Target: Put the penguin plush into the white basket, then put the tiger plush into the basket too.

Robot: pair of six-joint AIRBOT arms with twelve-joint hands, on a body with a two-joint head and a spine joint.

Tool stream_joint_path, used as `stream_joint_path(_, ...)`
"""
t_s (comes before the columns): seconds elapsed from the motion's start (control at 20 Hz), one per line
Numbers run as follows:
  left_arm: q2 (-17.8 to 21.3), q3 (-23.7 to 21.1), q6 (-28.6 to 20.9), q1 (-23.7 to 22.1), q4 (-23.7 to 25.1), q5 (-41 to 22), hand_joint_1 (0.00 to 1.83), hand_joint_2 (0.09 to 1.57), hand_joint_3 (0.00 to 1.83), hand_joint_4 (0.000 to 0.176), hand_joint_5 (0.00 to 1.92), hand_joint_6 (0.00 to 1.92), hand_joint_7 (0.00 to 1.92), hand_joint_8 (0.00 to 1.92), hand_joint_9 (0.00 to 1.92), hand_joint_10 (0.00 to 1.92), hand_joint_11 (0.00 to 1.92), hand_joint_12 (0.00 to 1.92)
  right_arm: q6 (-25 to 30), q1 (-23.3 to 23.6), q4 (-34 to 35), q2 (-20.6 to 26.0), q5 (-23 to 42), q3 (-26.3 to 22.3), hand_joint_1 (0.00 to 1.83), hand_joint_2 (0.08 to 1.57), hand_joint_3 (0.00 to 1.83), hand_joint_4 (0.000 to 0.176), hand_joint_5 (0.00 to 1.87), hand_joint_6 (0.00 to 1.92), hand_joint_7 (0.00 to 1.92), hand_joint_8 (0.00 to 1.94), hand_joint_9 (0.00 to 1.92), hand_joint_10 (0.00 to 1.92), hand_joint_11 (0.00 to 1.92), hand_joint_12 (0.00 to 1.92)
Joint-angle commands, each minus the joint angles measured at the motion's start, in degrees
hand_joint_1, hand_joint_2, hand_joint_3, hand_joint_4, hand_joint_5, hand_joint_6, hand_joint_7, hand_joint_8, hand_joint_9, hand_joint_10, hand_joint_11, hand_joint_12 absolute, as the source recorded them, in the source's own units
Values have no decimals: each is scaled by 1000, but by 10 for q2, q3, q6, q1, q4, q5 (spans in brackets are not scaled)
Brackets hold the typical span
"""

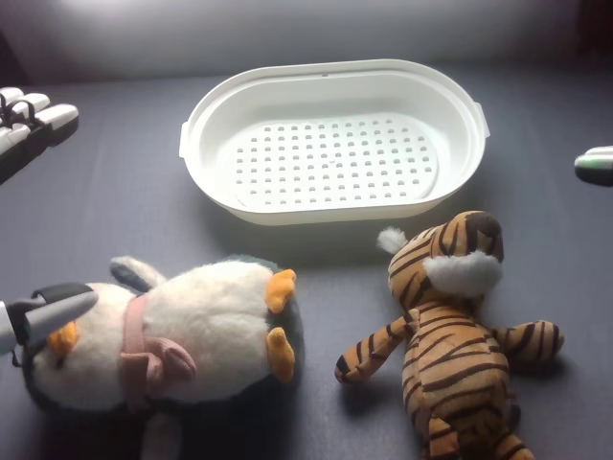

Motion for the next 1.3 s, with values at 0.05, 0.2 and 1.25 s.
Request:
stream_joint_path(0.05,0,4,-5,-1,-1,-68,639,968,2,20,273,0,230,1,168,9,4,444,7,3,14,0,72,3,750,1233,0,0,390,0,386,0,392,0,291,347)
stream_joint_path(0.2,5,6,-16,-1,17,-47,672,936,0,34,257,2,199,0,136,0,0,414,7,3,14,0,70,3,768,1248,0,0,380,0,392,1,392,1,314,274)
stream_joint_path(1.25,13,25,70,-62,94,289,707,696,0,176,107,0,77,0,5,0,0,0,9,14,2,-9,47,12,906,1260,2,0,417,3,403,3,376,2,368,57)
